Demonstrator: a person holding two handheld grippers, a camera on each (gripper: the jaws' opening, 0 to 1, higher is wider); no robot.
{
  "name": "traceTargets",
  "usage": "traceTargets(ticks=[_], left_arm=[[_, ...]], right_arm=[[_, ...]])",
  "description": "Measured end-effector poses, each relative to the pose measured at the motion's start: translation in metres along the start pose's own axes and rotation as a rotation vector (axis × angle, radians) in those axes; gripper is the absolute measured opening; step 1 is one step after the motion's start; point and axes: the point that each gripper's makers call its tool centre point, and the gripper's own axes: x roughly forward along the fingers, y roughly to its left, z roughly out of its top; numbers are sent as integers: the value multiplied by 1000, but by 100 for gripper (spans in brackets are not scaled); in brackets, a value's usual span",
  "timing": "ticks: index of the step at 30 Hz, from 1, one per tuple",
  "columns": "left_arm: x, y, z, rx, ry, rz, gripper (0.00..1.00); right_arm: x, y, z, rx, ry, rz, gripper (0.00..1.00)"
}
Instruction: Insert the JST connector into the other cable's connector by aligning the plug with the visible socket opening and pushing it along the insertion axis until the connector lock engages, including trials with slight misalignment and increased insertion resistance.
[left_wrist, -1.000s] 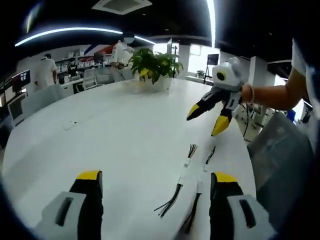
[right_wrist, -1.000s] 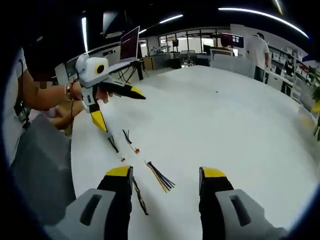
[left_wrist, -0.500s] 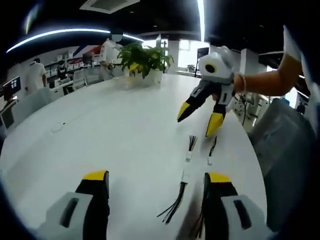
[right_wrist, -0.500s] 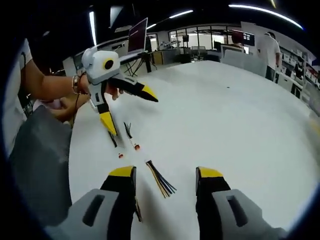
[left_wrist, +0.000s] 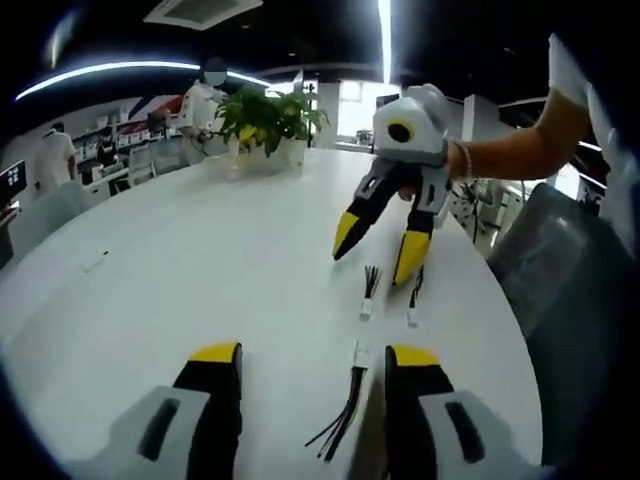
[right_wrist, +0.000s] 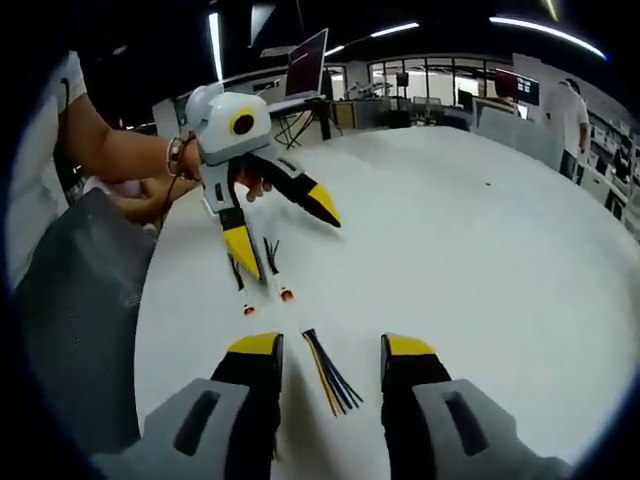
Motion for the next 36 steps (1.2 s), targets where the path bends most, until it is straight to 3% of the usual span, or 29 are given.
traceTargets(ticks=[3, 14, 26, 36], left_arm=[[2, -7, 0, 34, -9, -23, 44], [6, -16, -3, 40, -17, -63, 28], [7, -26, -5, 7, -51, -115, 22], [9, -27, -11, 17, -43, -106, 17]], right_arm=[[5, 4, -3, -10, 14, 22, 36], [13, 16, 0, -106, -9, 102, 28], [23, 20, -7, -174, 0, 135, 17], [20, 20, -7, -182, -14, 136, 12]])
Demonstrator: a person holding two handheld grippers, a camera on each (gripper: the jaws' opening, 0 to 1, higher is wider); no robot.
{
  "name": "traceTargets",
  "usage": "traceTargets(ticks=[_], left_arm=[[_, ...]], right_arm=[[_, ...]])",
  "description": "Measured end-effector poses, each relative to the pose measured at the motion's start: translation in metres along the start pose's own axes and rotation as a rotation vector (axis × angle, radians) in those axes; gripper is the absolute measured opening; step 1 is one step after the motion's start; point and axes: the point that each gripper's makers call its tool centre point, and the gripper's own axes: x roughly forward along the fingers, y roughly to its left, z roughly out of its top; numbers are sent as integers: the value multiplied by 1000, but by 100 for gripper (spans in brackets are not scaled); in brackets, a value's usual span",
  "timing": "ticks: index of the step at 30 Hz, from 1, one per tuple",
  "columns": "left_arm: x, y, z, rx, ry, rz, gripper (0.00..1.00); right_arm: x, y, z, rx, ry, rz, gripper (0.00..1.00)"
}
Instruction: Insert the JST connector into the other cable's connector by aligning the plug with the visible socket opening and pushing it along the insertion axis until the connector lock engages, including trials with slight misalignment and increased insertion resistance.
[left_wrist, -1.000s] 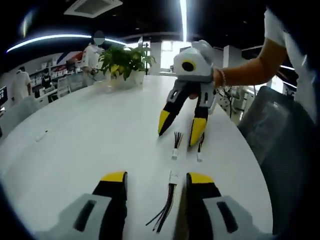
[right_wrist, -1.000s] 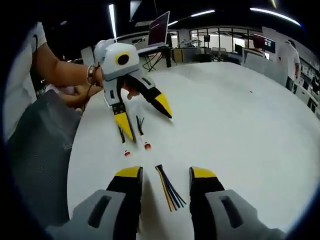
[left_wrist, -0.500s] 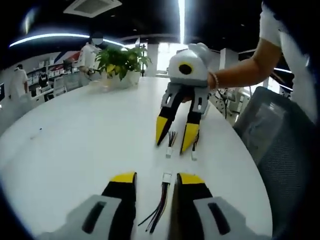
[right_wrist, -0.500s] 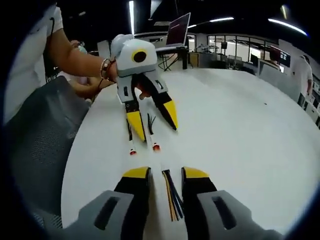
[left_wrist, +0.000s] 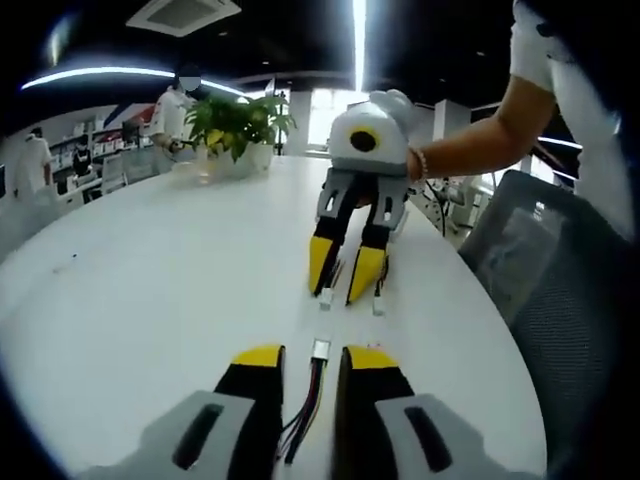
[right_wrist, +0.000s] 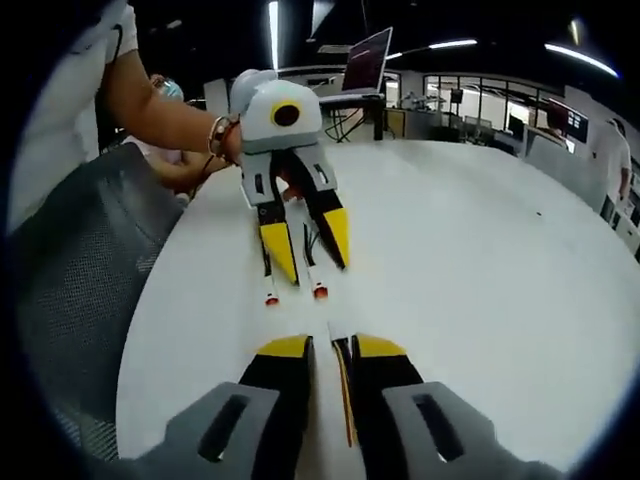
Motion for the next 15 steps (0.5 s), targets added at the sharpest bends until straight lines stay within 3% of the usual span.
traceTargets(ticks=[15], left_arm=[[4, 9, 0, -8, -27, 8, 6]], right_arm=[[3, -6, 0, -5, -18, -14, 5]])
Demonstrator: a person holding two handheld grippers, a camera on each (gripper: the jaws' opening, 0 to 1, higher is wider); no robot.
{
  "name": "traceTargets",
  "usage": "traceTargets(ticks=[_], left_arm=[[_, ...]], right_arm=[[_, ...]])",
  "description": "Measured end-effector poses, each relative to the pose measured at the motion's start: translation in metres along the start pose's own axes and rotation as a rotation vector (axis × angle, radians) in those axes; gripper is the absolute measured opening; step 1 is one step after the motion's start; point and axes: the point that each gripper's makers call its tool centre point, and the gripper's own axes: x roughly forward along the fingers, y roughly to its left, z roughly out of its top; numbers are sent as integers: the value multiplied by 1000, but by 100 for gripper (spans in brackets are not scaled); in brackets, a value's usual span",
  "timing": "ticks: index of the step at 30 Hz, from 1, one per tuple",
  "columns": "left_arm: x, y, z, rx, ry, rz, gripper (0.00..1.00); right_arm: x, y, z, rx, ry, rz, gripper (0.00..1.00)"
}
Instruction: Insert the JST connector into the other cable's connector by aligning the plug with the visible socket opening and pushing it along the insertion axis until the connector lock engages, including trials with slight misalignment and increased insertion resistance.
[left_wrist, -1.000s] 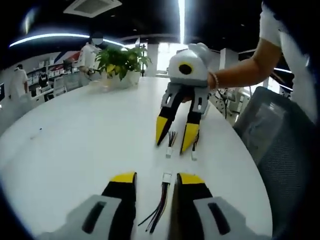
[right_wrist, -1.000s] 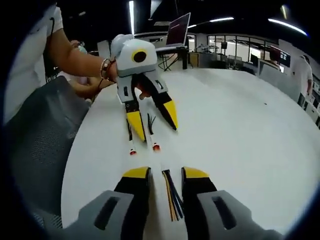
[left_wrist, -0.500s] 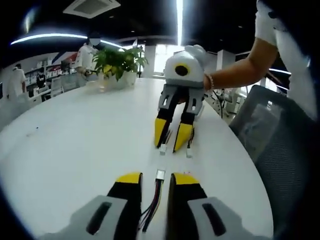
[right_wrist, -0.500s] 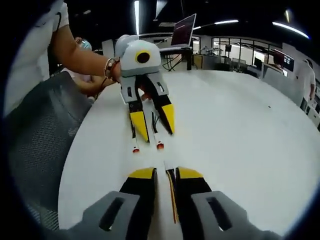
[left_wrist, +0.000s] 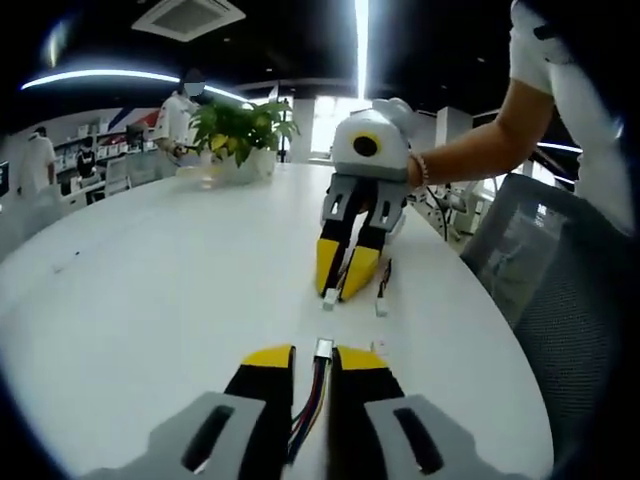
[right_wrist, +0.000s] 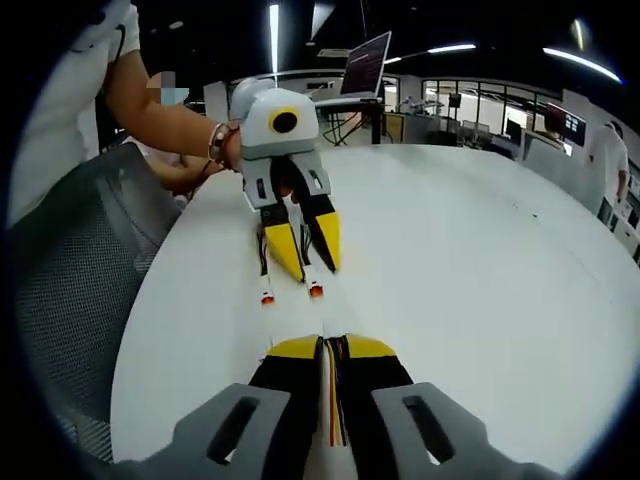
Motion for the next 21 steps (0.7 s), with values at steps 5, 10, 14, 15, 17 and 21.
traceTargets(ticks=[5, 10, 14, 15, 17, 21], left_arm=[[4, 2, 1, 11, -4, -5, 5], [5, 1, 1, 23, -6, -8, 1], [7, 1, 1, 37, -7, -9, 1], [7, 1, 2, 40, -5, -11, 1], [7, 0, 2, 60, -1, -15, 1], [7, -1, 2, 91, 21, -22, 1]], right_arm=[[1, 0, 0, 1, -7, -1, 5], [1, 0, 0, -7, -9, -2, 5], [1, 1, 0, -6, -20, -2, 5], [1, 1, 0, -8, -21, -1, 5], [2, 3, -1, -14, -16, 6, 5], [2, 7, -1, -10, -9, 28, 5]])
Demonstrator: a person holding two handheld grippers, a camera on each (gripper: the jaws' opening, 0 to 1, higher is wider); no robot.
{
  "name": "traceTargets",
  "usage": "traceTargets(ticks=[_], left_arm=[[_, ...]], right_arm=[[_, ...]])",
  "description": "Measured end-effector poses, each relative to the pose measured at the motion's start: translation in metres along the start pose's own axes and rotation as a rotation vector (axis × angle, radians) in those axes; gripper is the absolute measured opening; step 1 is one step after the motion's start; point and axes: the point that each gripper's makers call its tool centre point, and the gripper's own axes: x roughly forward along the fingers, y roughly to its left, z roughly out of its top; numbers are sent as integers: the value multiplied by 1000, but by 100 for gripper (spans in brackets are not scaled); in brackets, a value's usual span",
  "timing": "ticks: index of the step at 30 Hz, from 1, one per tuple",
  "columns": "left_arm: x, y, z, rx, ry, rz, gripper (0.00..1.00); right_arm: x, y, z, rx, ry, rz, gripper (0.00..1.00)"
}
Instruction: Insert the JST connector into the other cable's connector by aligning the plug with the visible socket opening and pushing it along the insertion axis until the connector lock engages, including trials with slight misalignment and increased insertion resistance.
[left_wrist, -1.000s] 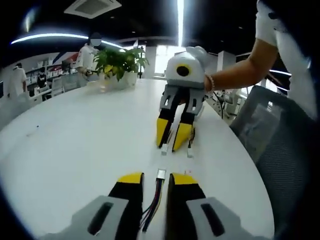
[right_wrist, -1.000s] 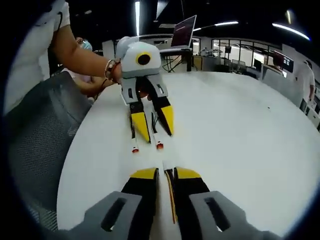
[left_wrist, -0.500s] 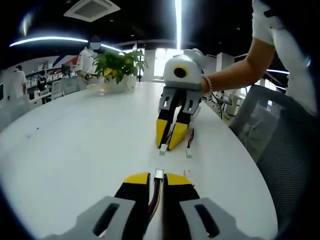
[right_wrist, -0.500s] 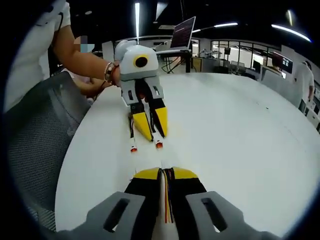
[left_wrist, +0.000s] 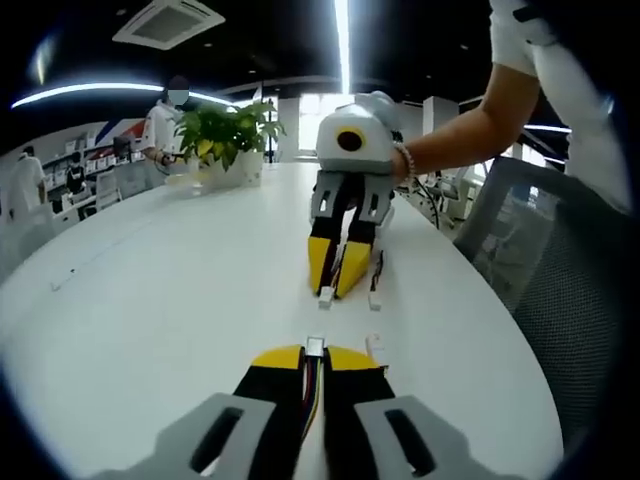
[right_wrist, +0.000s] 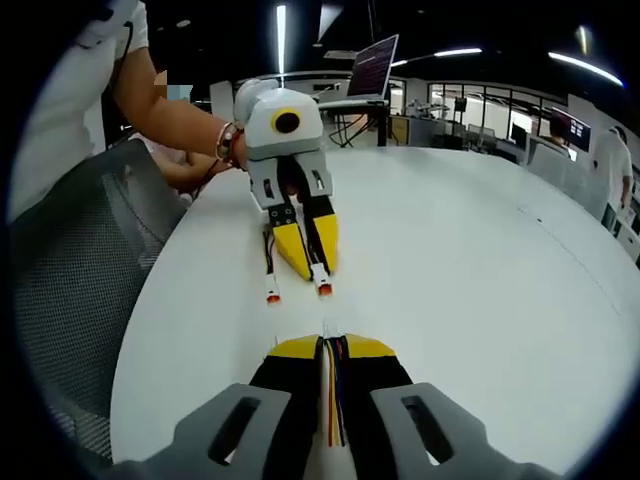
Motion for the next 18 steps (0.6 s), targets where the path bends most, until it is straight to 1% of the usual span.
traceTargets(ticks=[5, 9, 11, 15, 18], left_arm=[[-2, -2, -1, 4, 16, -10, 1], [-6, -4, -1, 22, 21, -12, 0], [-6, -3, 0, 18, 28, -15, 0], [-10, -3, 3, 18, 35, -13, 0], [-12, -3, 9, 22, 38, -22, 0]], right_arm=[[0, 1, 1, 5, -3, 2, 5], [-1, 2, 4, -7, 4, 7, 4], [-2, 2, 5, -15, 11, 7, 4], [-5, 1, 7, -26, 20, 8, 4], [-7, 0, 11, -28, 22, 4, 4]])
